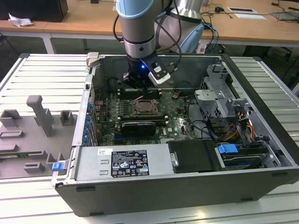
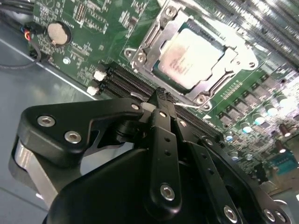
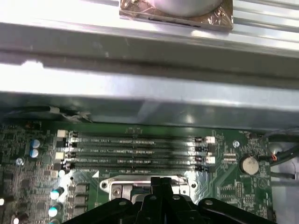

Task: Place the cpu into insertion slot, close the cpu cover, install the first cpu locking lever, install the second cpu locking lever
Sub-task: 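Install the first cpu locking lever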

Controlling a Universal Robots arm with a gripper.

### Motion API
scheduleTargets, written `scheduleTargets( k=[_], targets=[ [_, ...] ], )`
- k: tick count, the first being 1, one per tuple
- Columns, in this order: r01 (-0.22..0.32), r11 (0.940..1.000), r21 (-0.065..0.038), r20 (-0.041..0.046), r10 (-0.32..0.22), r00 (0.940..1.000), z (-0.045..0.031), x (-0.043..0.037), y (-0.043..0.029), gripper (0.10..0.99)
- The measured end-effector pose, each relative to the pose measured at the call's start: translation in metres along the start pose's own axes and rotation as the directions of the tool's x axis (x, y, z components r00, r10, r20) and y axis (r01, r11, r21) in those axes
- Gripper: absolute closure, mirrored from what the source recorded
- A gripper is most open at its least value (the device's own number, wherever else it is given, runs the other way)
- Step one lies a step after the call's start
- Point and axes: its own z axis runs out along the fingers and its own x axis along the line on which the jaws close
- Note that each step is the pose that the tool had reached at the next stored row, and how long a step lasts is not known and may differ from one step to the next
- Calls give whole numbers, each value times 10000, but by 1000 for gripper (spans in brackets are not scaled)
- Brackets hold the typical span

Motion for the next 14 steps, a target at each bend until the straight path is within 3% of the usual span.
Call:
scheduleTargets(
  k=[3,4,6,7,14],
  targets=[
    [-6,10000,-30,1,6,10000,54,1,95,980],
    [-15,10000,-28,-52,15,10000,68,-27,94,980],
    [-44,10000,63,-302,45,9995,80,-107,89,980],
    [-50,10000,75,-352,53,9994,82,-128,84,980],
    [-45,10000,76,-359,47,9993,121,-135,76,980]
  ],
)
